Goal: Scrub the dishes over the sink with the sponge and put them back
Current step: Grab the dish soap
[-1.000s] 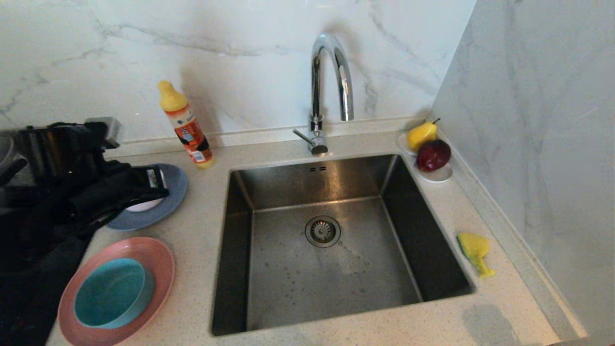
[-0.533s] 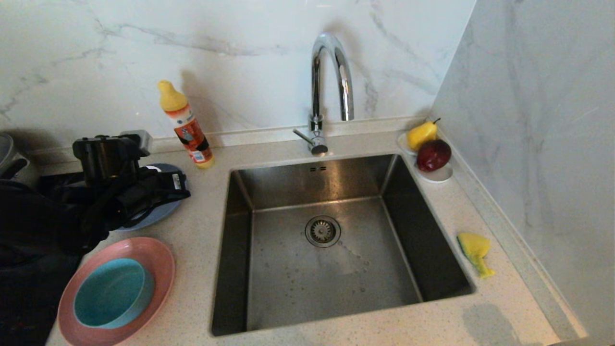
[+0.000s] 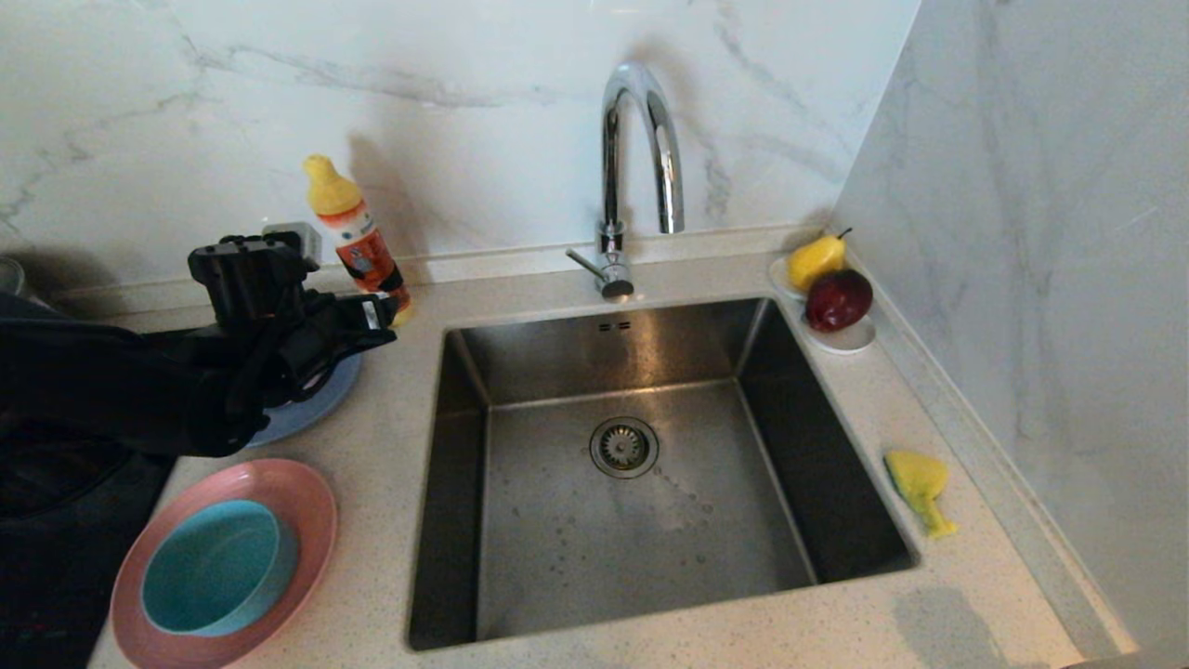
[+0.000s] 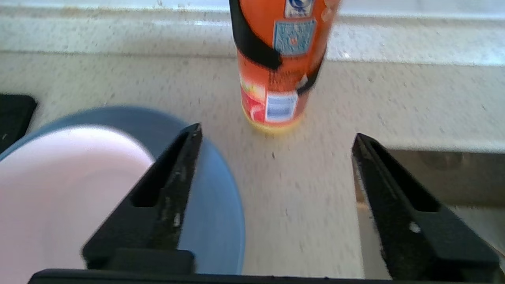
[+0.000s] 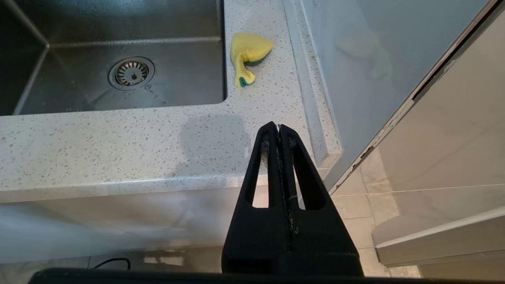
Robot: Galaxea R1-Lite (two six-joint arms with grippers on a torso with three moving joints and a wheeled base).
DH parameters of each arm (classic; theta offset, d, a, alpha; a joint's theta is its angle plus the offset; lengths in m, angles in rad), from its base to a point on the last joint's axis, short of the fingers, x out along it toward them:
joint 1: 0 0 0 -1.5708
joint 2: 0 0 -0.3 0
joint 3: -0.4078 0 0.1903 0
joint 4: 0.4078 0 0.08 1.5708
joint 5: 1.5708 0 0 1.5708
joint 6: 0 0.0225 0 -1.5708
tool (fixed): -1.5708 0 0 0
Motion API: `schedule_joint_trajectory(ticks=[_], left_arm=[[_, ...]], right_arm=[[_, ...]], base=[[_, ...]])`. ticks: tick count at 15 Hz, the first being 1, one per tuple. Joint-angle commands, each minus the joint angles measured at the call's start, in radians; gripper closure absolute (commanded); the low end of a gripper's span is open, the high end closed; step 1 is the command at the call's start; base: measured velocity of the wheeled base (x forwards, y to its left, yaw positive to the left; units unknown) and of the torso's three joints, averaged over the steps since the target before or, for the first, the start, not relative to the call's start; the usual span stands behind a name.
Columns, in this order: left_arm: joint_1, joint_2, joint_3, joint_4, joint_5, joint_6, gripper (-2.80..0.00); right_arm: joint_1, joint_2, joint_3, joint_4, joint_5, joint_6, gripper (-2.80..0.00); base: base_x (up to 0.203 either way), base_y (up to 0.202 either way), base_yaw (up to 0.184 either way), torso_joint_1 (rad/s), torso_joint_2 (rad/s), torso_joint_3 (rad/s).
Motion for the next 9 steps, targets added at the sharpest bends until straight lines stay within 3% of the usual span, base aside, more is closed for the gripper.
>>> schedule_joint_trajectory(ticks=[1, 9], left_arm=[[-0.002, 0.064, -0.062, -0.005, 0.003, -0.001, -2.8], [-0.001, 0.201, -0.23, -0.072, 0.045, -0.002, -2.8]], right_arm=[[0.0, 0.0, 0.0, 0.0, 0.0, 0.0, 0.0], [0.0, 0.0, 0.0, 0.0, 0.0, 0.0, 0.0]], base=[[0.0, 0.0, 0.0, 0.0, 0.0, 0.0], [0.0, 0.0, 0.0, 0.0, 0.0, 0.0]])
